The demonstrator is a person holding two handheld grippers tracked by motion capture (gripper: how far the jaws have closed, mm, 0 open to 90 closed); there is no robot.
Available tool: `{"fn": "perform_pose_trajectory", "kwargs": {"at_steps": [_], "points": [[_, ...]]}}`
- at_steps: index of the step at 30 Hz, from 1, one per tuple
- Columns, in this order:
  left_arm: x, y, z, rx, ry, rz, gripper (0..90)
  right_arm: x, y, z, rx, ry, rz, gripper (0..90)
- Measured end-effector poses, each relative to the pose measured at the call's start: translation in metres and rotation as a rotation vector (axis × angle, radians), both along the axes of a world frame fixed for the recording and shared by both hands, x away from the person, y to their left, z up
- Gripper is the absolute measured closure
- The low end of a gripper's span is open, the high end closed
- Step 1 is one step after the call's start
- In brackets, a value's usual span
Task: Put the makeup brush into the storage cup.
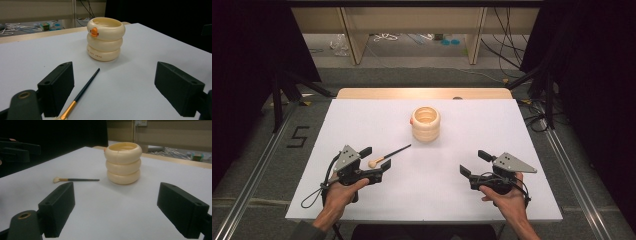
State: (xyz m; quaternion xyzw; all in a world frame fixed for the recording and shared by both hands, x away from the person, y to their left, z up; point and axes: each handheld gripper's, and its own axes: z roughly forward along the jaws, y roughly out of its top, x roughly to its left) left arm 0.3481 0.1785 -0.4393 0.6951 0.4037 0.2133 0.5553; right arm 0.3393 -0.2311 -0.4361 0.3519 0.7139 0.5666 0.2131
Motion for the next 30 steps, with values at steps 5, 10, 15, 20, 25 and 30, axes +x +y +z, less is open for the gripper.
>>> {"fn": "perform_pose_trajectory", "kwargs": {"at_steps": [5, 10, 15, 20, 25, 30], "points": [[0.001, 0.001, 0.0, 0.012, -0.001, -0.012, 15.7, -0.001, -0.001, 0.001, -0.01, 0.02, -0.009, 15.6], [0.002, -0.001, -0.001, 0.014, 0.012, -0.026, 15.8, 0.001, -0.001, 0.001, -0.018, 0.01, -0.005, 15.7], [0.003, -0.001, -0.002, 0.028, 0.022, -0.044, 15.7, 0.0, -0.002, 0.001, -0.022, 0.032, -0.02, 15.7], [0.007, 0.0, -0.001, 0.057, 0.04, -0.059, 15.8, 0.0, -0.001, 0.0, -0.027, 0.037, -0.01, 15.8], [0.017, 0.004, -0.001, 0.081, 0.085, -0.069, 15.9, 0.002, -0.001, -0.001, -0.029, 0.031, 0.007, 16.1], [0.026, 0.004, 0.004, 0.129, 0.123, -0.099, 16.0, 0.003, 0.0, -0.002, -0.034, 0.04, 0.001, 16.2]]}}
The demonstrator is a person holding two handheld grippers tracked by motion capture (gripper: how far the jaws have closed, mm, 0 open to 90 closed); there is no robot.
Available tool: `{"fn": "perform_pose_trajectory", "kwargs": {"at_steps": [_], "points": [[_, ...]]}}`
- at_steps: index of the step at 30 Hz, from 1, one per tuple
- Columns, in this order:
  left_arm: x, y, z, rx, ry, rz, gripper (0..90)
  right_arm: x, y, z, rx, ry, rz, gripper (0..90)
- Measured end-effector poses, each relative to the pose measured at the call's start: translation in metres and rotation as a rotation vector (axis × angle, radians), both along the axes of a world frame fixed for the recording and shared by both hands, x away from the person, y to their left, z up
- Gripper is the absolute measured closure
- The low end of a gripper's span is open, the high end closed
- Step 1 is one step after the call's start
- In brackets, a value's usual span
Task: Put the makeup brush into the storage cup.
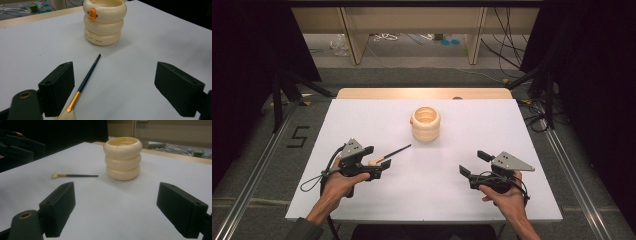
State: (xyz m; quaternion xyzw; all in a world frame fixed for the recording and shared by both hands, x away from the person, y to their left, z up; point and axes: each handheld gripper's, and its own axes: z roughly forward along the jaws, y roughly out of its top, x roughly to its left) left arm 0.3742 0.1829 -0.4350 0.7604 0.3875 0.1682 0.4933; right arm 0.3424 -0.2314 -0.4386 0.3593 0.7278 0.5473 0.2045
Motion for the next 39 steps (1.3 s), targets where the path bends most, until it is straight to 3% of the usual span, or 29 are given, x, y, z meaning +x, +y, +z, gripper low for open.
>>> {"fn": "perform_pose_trajectory", "kwargs": {"at_steps": [2, 5, 8, 10, 11, 15, 17, 21, 27, 29, 34, 39], "points": [[0.008, -0.001, 0.003, 0.048, 0.017, -0.028, 16.7, 0.0, 0.001, -0.001, -0.001, 0.008, 0.002, 16.3], [0.013, -0.004, 0.003, 0.065, 0.036, -0.051, 16.7, 0.0, 0.001, -0.001, -0.01, -0.008, 0.006, 16.7], [0.02, -0.007, 0.005, 0.124, 0.054, -0.075, 16.1, -0.001, 0.002, -0.001, -0.018, 0.0, 0.002, 16.9], [0.024, -0.01, 0.005, 0.122, 0.075, -0.086, 16.0, 0.0, 0.004, -0.002, -0.008, -0.014, 0.009, 16.9], [0.028, -0.009, 0.006, 0.158, 0.077, -0.103, 16.0, 0.0, 0.004, -0.002, -0.008, -0.014, 0.009, 16.9], [0.037, -0.012, 0.004, 0.179, 0.098, -0.077, 16.0, 0.0, 0.005, -0.002, -0.014, 0.003, 0.019, 17.4], [0.041, -0.011, 0.004, 0.235, 0.11, -0.112, 16.1, -0.001, 0.004, -0.002, -0.024, 0.005, 0.023, 17.5], [0.048, -0.017, 0.004, 0.247, 0.139, -0.131, 17.2, -0.001, 0.005, -0.002, -0.025, 0.01, 0.026, 17.6], [0.058, -0.024, 0.003, 0.334, 0.174, -0.177, 18.7, -0.002, 0.006, -0.002, -0.036, 0.015, 0.041, 18.3], [0.061, -0.026, 0.002, 0.372, 0.18, -0.201, 18.9, -0.001, 0.008, -0.004, -0.01, 0.005, 0.051, 18.3], [0.07, -0.029, 0.0, 0.415, 0.209, -0.214, 19.8, -0.001, 0.009, -0.004, -0.012, 0.007, 0.058, 18.9], [0.08, -0.032, -0.003, 0.428, 0.243, -0.206, 21.2, -0.002, 0.009, -0.003, -0.035, 0.011, 0.063, 19.2]]}}
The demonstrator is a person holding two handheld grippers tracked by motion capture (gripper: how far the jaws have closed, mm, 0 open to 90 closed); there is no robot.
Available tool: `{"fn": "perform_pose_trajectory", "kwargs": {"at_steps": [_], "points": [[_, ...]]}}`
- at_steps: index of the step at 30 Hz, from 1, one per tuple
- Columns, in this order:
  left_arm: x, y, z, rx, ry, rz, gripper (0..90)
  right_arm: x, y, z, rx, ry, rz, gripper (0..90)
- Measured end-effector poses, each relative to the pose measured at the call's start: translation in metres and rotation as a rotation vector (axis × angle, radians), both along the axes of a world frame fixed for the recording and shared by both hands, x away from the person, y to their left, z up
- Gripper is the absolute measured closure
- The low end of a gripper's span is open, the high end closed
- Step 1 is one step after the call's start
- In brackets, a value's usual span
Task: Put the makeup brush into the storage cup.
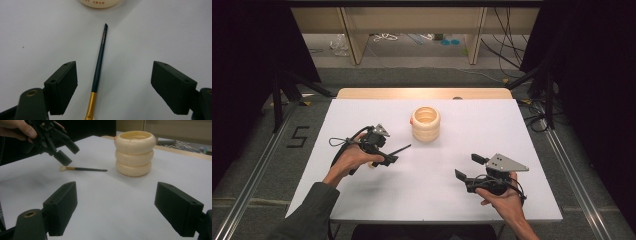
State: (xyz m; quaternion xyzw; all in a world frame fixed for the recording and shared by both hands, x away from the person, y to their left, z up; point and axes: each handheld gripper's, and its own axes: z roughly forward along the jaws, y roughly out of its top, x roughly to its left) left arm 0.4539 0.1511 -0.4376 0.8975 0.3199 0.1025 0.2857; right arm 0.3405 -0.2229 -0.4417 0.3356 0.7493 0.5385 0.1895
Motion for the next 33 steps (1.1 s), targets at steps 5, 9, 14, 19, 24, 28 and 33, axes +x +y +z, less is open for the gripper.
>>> {"fn": "perform_pose_trajectory", "kwargs": {"at_steps": [5, 9, 14, 19, 24, 28, 33], "points": [[0.009, 0.0, -0.002, 0.044, 0.043, -0.017, 24.1, 0.0, 0.002, -0.001, 0.0, 0.009, 0.003, 19.4], [0.011, -0.002, -0.001, 0.062, 0.047, -0.027, 24.5, 0.001, 0.001, -0.002, -0.003, -0.014, 0.007, 19.6], [0.016, -0.002, -0.002, 0.089, 0.068, -0.015, 24.7, 0.001, 0.002, -0.001, -0.004, -0.012, 0.011, 19.6], [0.023, -0.001, -0.008, 0.123, 0.087, -0.013, 25.8, 0.0, 0.0, -0.001, -0.021, 0.005, 0.008, 19.6], [0.028, -0.004, -0.01, 0.124, 0.096, -0.004, 27.4, 0.001, 0.002, -0.002, -0.006, -0.003, 0.015, 19.6], [0.032, -0.007, -0.012, 0.154, 0.118, -0.018, 29.3, 0.002, 0.004, -0.003, 0.008, -0.003, 0.028, 19.6], [0.036, -0.011, -0.013, 0.184, 0.151, -0.018, 30.0, 0.0, 0.002, -0.002, -0.018, 0.01, 0.022, 19.6]]}}
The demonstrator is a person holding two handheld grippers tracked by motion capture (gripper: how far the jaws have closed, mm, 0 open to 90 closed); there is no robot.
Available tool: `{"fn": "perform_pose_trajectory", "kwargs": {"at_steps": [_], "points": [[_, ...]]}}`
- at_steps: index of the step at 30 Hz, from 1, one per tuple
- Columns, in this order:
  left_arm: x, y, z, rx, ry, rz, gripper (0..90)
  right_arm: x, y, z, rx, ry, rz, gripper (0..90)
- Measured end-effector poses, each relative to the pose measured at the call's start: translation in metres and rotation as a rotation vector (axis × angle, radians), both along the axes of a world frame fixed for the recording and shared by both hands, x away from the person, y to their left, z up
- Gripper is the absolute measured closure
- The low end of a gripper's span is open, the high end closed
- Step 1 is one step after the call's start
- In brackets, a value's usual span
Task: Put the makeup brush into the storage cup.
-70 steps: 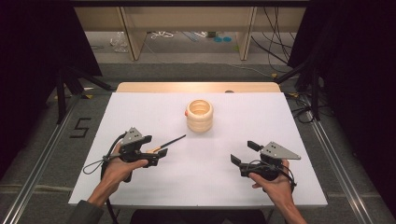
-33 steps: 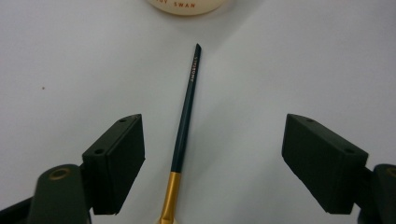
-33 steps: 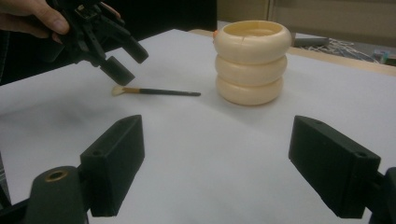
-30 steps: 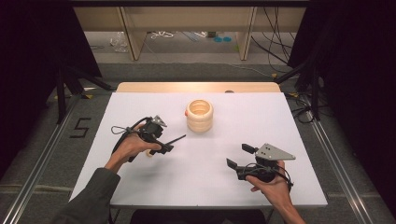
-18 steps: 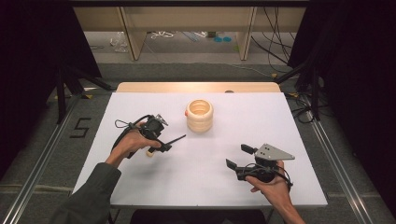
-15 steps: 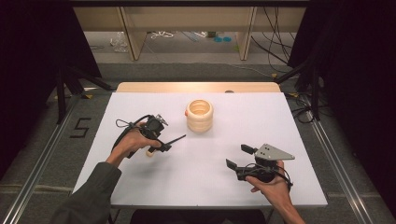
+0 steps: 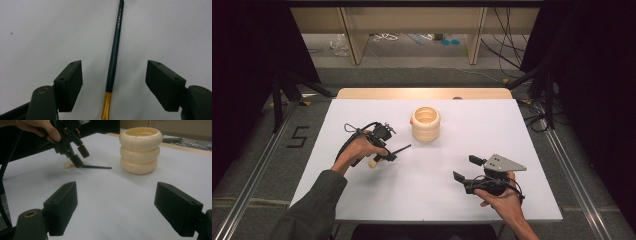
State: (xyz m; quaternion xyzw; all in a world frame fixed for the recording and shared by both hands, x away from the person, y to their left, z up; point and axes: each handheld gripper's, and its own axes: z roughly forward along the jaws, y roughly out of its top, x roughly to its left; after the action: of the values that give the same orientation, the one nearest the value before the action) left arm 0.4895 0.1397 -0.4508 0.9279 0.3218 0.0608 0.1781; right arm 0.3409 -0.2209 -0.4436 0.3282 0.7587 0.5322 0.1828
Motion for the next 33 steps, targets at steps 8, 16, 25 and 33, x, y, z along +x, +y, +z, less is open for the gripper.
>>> {"fn": "perform_pose_trajectory", "kwargs": {"at_steps": [8, 16, 25, 33], "points": [[0.0041, -0.002, -0.0038, 0.02, 0.027, 0.017, 34.5, 0.001, 0.0025, -0.0017, 0.026, 0.0, 0.021, 19.6], [0.0042, -0.0027, -0.0019, 0.019, 0.039, 0.01, 41.8, 0.0014, 0.0029, -0.0022, 0.016, -0.007, 0.028, 19.7], [0.0069, -0.0019, -0.0046, 0.028, 0.057, -0.004, 48.4, 0.0006, 0.0028, -0.0015, 0.001, 0.01, 0.028, 19.7], [0.0082, -0.002, -0.0067, 0.025, 0.073, -0.006, 54.0, 0.0006, 0.0051, -0.003, 0.025, 0.02, 0.039, 19.7]]}}
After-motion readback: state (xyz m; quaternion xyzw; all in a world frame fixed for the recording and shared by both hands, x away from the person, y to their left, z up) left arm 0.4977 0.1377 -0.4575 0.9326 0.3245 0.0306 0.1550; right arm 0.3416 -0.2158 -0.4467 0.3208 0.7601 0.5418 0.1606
